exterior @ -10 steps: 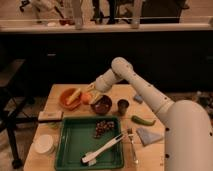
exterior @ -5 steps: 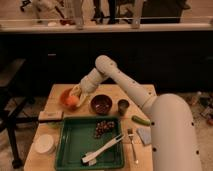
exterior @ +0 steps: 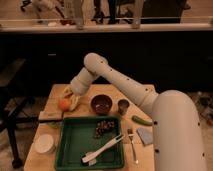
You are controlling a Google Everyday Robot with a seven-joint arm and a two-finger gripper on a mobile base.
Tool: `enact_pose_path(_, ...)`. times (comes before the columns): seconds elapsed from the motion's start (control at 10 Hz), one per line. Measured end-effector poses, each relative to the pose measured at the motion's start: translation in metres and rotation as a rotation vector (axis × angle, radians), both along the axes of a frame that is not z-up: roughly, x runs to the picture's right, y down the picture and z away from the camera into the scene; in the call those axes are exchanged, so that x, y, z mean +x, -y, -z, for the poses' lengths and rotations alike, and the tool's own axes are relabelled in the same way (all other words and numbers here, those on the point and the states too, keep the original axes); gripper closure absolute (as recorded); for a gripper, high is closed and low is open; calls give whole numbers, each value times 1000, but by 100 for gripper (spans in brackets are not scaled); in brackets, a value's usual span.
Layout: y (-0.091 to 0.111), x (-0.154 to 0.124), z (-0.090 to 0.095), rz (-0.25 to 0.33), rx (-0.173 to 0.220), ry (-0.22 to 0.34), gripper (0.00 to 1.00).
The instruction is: Place apple in paper cup
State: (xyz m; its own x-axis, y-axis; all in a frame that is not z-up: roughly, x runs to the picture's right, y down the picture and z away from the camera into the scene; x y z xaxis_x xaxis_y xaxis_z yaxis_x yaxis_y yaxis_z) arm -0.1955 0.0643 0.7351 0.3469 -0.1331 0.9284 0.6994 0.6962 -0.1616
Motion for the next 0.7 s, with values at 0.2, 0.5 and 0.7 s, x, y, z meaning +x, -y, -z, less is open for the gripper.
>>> enact_pose_path(0.2, -13, -17, 11, 53, 9, 24, 100)
enact_pose_path(0.5, -41, -46, 23, 121, -29, 97, 100)
enact_pose_path(0.7, -54, -54, 29, 126, -54, 129, 100)
